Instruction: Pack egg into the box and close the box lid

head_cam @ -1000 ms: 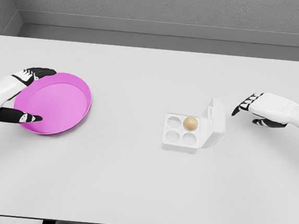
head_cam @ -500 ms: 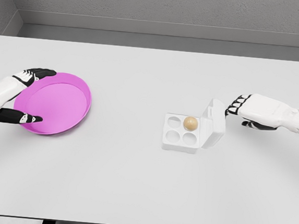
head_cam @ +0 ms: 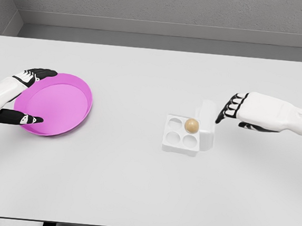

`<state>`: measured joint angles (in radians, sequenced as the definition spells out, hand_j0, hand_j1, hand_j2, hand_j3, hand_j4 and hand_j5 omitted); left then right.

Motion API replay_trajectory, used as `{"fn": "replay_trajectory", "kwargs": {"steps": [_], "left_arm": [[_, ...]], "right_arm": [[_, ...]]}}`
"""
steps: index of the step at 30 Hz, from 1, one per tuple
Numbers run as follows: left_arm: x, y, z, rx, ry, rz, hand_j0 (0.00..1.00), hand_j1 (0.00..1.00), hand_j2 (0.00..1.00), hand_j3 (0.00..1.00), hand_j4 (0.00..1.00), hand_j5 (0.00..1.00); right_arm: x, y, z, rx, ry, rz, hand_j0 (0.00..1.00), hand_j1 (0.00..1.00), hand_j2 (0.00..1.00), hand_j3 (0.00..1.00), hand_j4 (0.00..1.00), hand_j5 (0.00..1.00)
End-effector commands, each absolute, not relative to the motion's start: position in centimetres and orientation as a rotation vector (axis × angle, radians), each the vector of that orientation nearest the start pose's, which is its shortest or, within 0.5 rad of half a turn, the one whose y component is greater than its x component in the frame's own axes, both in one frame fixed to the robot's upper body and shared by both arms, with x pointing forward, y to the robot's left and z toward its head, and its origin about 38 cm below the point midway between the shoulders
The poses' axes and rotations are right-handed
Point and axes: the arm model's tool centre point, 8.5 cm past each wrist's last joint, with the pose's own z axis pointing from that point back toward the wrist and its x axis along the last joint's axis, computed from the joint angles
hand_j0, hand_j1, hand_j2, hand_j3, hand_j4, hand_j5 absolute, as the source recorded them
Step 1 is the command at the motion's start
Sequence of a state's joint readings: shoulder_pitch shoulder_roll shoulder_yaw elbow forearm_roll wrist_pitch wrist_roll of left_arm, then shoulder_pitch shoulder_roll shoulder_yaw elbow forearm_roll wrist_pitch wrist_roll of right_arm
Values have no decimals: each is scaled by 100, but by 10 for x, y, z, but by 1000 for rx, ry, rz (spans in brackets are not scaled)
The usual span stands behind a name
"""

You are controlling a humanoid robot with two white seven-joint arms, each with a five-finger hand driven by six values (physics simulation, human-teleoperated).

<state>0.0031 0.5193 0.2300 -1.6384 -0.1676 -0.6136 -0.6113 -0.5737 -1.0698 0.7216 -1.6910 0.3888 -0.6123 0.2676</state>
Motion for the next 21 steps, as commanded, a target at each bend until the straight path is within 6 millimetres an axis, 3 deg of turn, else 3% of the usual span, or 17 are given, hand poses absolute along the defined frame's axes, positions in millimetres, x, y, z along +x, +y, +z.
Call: {"fn": "replay_trajectory", "kwargs": {"steps": [1, 5, 8, 14, 17, 21], "left_arm": [[337, 378, 186, 350, -1785, -1306, 100, 100, 100, 100, 100, 100], [337, 378, 186, 350, -1785, -1306, 100, 100, 100, 100, 100, 100], [337, 378, 186, 350, -1785, -1306, 100, 100, 100, 100, 100, 100], [337, 378, 187, 351, -1786, -1307, 100, 100, 100, 100, 100, 100], [337, 378, 187, 351, -1786, -1307, 100, 100, 100, 100, 100, 100], [337, 377, 187, 350, -1788, -1307, 100, 100, 100, 100, 100, 100]], "right_arm": [[369, -303, 240, 516, 2038, -2859, 69, 69, 69, 69, 69, 69], [366, -289, 243, 482, 2054, -2810, 68, 68, 68, 68, 68, 68], [368, -261, 232, 405, 2104, -2745, 68, 68, 68, 68, 68, 68], [368, -226, 223, 310, 2129, -2689, 69, 69, 69, 69, 69, 69], [373, -233, 239, 367, 2127, -2669, 71, 71, 71, 71, 71, 71], [382, -302, 302, 733, 2079, -2673, 77, 77, 77, 77, 77, 77]]}}
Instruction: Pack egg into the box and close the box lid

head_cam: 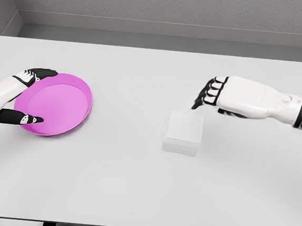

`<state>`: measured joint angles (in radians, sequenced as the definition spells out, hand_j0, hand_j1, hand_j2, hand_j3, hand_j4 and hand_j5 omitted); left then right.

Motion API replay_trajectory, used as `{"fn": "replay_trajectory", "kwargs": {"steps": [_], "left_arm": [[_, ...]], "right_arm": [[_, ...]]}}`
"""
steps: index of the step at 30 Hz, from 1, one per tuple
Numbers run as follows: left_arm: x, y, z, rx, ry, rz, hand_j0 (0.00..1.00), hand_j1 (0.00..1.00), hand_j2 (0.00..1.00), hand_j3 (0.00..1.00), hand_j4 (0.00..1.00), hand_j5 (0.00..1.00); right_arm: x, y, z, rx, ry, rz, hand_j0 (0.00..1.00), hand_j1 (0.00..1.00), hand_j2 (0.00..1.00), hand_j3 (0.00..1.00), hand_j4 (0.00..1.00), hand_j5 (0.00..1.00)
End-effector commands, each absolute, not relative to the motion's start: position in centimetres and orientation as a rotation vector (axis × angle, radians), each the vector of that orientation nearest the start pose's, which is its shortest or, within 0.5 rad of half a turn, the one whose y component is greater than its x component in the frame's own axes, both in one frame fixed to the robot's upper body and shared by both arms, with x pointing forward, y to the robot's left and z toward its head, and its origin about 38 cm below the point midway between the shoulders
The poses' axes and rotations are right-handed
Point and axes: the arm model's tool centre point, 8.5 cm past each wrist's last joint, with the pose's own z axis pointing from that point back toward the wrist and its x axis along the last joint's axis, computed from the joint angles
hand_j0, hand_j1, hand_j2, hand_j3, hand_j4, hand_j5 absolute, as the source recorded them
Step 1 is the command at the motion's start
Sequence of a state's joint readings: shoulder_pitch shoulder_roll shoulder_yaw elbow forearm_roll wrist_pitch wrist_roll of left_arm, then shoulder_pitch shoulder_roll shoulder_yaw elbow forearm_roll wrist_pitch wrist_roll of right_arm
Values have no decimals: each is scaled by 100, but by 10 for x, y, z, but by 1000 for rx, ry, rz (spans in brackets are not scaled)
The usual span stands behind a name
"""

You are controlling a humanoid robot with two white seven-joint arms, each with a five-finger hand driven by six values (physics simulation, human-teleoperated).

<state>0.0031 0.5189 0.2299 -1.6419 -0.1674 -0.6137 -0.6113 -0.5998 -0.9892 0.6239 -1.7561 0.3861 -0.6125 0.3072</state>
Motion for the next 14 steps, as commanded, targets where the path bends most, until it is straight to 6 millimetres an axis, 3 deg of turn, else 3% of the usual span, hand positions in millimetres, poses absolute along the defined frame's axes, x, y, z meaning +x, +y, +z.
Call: {"fn": "replay_trajectory", "kwargs": {"steps": [1, 2, 5, 14], "left_arm": [[336, 376, 188, 352, -1791, -1311, 100, 100, 100, 100, 100, 100], [333, 376, 185, 344, -1782, -1312, 100, 100, 100, 100, 100, 100], [330, 373, 185, 341, -1785, -1322, 100, 100, 100, 100, 100, 100], [328, 371, 181, 328, -1777, -1326, 100, 100, 100, 100, 100, 100]], "right_arm": [[380, -316, 304, 755, 2063, -2716, 77, 77, 77, 77, 77, 77], [378, -334, 302, 780, 2064, -2768, 80, 80, 80, 80, 80, 80], [385, -357, 289, 826, 2072, -2852, 85, 85, 85, 85, 85, 85], [384, -355, 288, 816, 2075, -2847, 86, 86, 86, 86, 86, 86]]}}
